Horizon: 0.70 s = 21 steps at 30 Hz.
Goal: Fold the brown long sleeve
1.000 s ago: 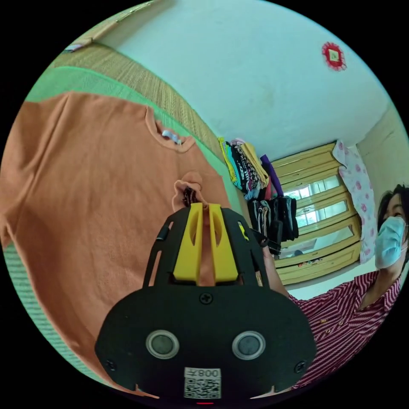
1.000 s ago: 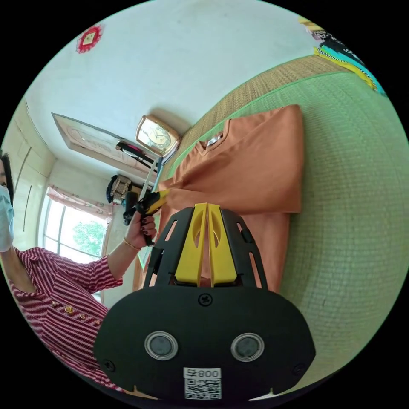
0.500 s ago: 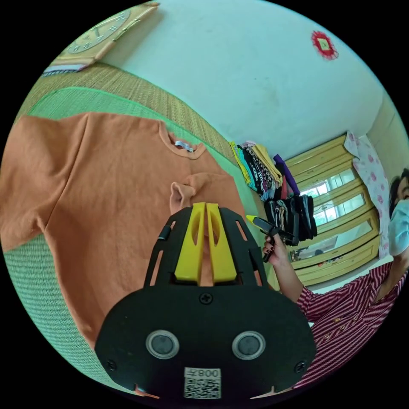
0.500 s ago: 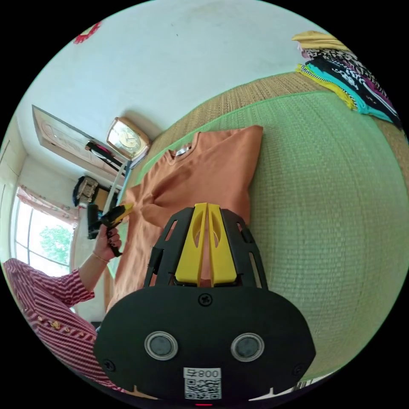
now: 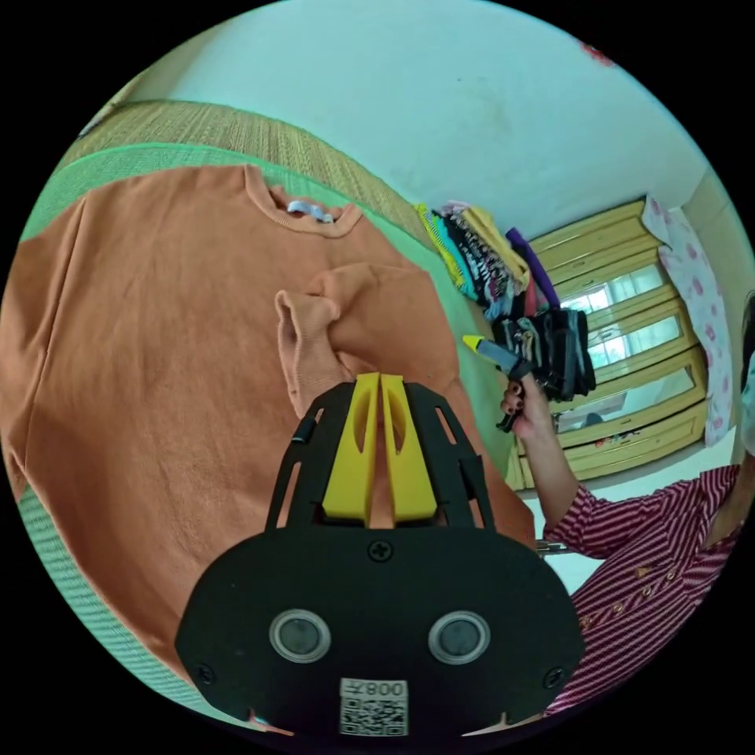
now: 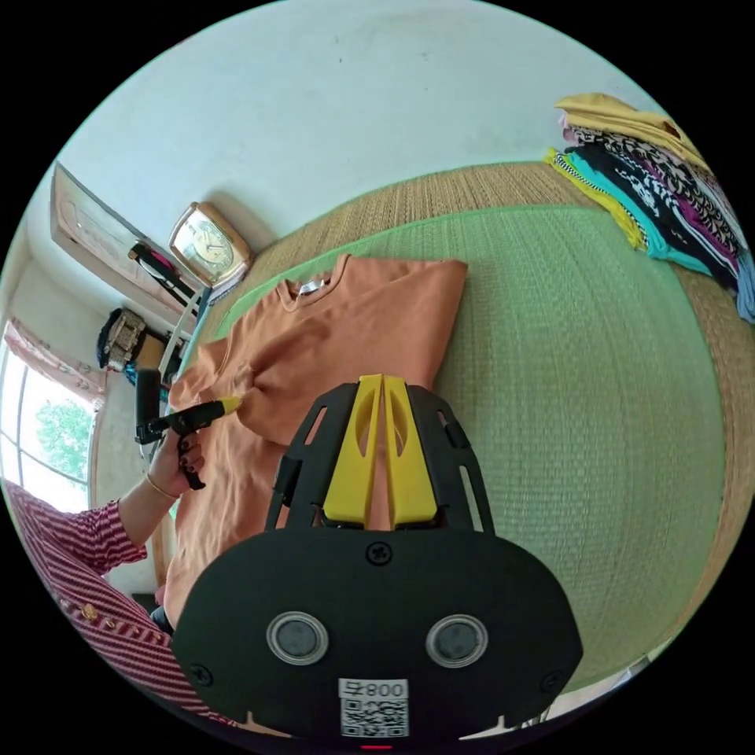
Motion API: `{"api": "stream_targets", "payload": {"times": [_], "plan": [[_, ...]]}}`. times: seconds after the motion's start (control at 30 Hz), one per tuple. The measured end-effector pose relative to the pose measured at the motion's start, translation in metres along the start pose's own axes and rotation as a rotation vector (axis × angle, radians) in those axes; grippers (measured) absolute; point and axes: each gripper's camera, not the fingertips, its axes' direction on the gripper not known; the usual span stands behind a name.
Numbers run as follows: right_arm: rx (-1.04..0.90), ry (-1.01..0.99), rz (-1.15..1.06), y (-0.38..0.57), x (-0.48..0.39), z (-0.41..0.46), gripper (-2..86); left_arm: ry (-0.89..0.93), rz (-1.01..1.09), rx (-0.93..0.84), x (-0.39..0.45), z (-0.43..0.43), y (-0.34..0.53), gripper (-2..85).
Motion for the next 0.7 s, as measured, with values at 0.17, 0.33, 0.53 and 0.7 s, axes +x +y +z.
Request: {"api": "stream_targets", "payload": {"times": [0.17,0.33,0.53,0.7], "plan": [[-0.113,-0.030,0.043,-0.009,0.013,0.037,0.0,0.082,-0.056,0.030,-0.023,0.005,0.005,0.2],[-0.016,-0.036,0.042,-0.034,0.010,0.017,0.1,0.017,-0.024,-0.049,-0.027,0.019,0.002,0.1],[-0.031,0.031,0.096,-0.089,0.030,0.037,0.1,0.052,-0.018,-0.028,-0.048,0.032,0.010,0.1],[-0.082,-0.006,0.135,-0.095,0.047,0.058,0.0,0.066,-0.028,-0.035,-0.063,0.041,0.014,0.1]]}}
